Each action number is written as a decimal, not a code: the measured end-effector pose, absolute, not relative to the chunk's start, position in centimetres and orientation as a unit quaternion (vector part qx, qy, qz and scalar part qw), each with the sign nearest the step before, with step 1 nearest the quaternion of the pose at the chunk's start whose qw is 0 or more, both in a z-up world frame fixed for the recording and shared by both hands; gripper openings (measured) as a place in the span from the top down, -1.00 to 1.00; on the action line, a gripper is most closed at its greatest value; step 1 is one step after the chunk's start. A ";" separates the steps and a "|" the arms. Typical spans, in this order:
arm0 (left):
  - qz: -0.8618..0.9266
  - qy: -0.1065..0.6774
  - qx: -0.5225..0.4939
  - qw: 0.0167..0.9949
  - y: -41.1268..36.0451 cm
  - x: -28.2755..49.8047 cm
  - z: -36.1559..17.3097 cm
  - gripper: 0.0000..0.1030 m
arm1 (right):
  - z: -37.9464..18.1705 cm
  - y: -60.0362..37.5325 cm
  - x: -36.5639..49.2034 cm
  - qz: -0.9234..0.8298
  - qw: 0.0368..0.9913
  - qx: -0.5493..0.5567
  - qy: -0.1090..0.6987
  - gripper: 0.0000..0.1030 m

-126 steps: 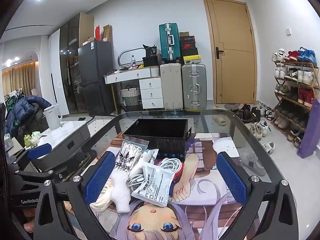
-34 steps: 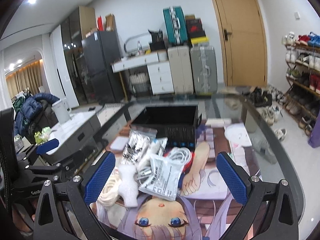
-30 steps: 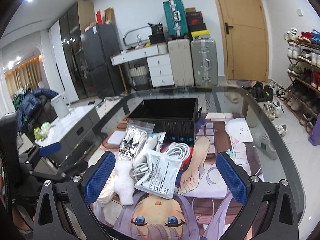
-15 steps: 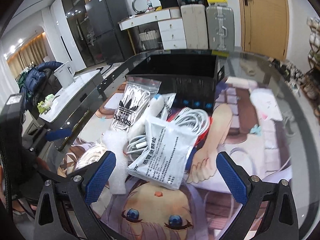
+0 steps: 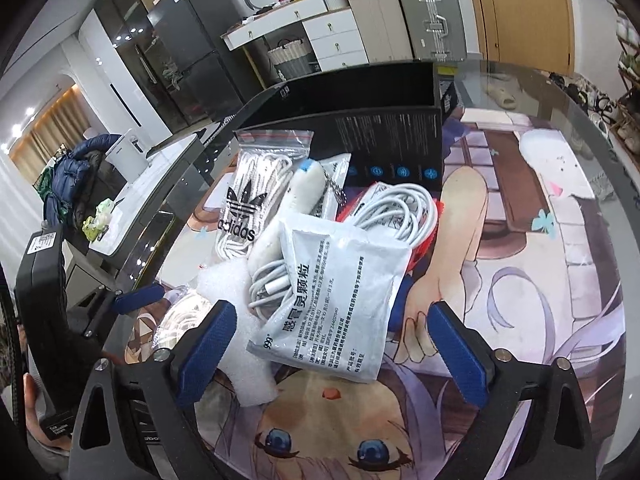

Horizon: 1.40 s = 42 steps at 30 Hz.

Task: Organize soft objects
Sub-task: 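Move left tool to the white rope zip bag while right tool reaches the white printed packet, then close left tool on the rope bag while right tool closes on the white packet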

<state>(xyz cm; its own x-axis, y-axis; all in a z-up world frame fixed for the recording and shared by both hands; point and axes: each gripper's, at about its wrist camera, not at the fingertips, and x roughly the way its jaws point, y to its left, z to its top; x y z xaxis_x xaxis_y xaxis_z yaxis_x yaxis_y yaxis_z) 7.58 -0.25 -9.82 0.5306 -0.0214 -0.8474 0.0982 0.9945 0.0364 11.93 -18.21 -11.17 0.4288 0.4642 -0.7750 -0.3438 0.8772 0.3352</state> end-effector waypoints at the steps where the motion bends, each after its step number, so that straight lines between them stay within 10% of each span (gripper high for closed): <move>1: -0.035 0.484 0.032 0.874 -0.1 7.7 -10.0 -1.00 | -11.2 -18.2 12.0 0.240 0.842 0.063 0.479 -0.78; 17: -0.062 0.505 0.038 0.860 -0.4 8.3 -9.8 -0.93 | -11.4 -18.3 12.1 0.250 0.834 0.069 0.487 -0.27; 25: -0.104 0.497 0.056 0.860 -1.7 7.9 -9.0 -0.05 | -11.4 -18.5 11.8 0.259 0.831 0.066 0.488 -0.09; 42: -0.104 0.460 0.085 0.878 -1.4 6.7 -6.3 0.31 | -9.7 -19.0 10.9 0.254 0.849 0.030 0.462 0.17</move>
<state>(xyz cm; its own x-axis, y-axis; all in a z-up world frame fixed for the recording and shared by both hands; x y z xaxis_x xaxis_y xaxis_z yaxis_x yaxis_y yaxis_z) 6.74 -1.44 -6.29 0.5555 -0.1052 -0.8248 0.2613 0.9638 0.0530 10.91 -18.97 -9.67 0.4436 0.4585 -0.7700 -0.4031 0.8695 0.2855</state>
